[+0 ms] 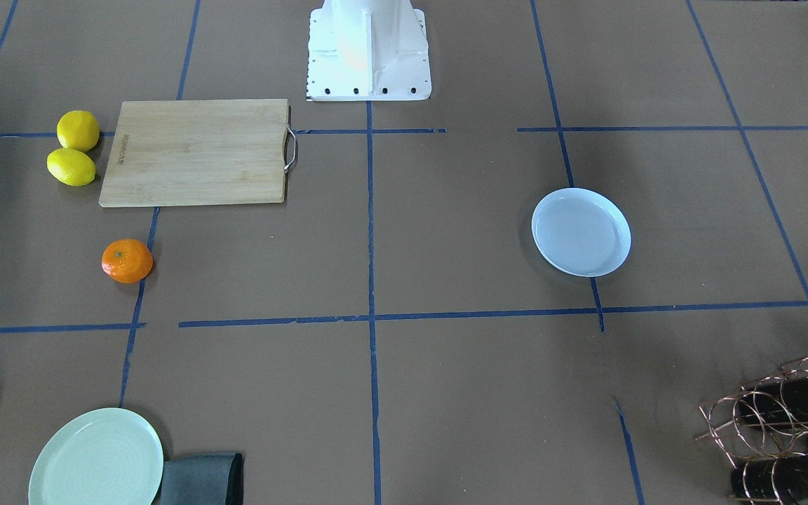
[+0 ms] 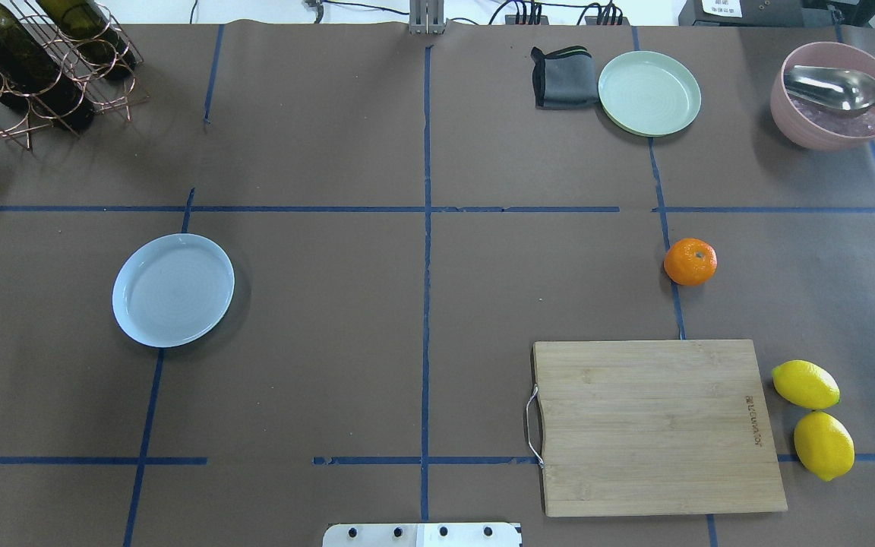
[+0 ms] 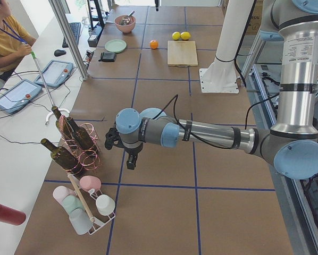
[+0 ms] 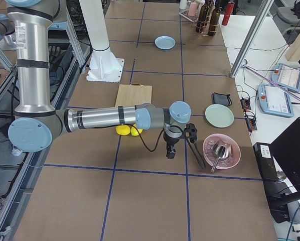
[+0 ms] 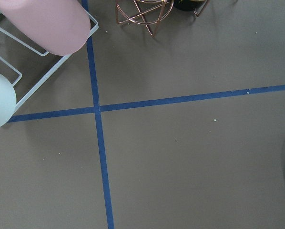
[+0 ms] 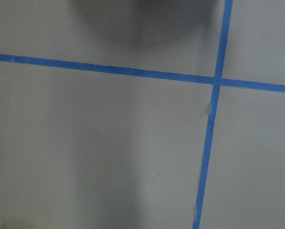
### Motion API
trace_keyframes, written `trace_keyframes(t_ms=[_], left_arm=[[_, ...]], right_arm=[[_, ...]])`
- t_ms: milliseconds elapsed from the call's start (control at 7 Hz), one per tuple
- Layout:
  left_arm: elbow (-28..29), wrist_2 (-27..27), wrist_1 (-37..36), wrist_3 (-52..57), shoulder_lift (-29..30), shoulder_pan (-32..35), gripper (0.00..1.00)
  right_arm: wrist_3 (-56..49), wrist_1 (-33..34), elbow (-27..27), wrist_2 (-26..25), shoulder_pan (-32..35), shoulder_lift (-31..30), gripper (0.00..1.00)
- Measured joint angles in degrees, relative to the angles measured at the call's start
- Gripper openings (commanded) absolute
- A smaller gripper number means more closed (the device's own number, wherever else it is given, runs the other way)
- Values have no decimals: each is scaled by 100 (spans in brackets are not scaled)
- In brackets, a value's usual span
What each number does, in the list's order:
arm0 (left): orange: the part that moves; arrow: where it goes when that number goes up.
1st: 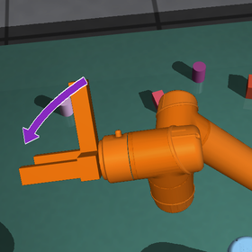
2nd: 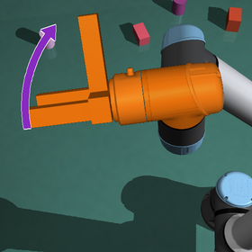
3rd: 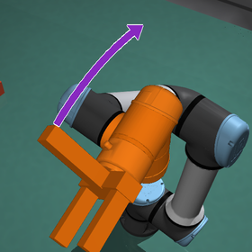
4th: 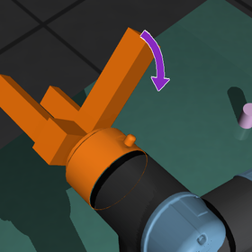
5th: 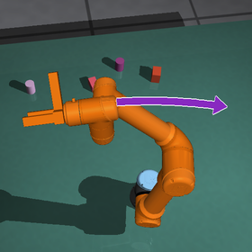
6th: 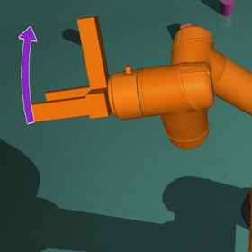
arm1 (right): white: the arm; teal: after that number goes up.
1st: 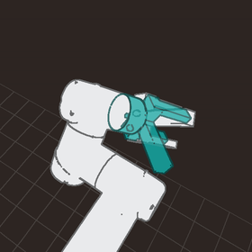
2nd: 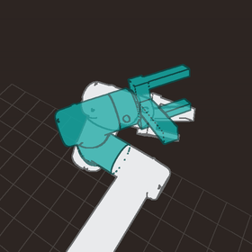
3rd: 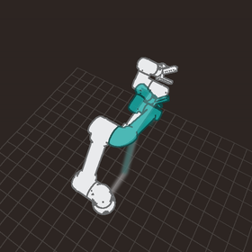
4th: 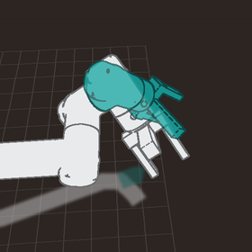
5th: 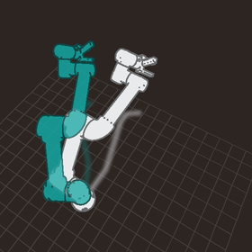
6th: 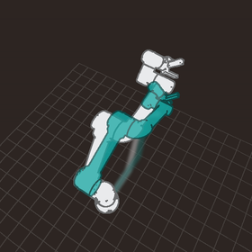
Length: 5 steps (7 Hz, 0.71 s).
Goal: Pick orange to plate
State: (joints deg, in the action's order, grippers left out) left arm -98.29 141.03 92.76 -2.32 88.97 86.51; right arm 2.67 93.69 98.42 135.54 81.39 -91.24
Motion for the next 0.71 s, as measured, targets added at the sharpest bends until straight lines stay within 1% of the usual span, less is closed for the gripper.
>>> trace_keyframes(t_ms=[429,714], left_arm=[[-204,-9,-28,11,-42,-1,100],[-315,1,-58,-7,-28,-121,100]], right_arm=[[-3,0,-1,-1,0,-1,100],[7,-2,17,5,0,-2,100]])
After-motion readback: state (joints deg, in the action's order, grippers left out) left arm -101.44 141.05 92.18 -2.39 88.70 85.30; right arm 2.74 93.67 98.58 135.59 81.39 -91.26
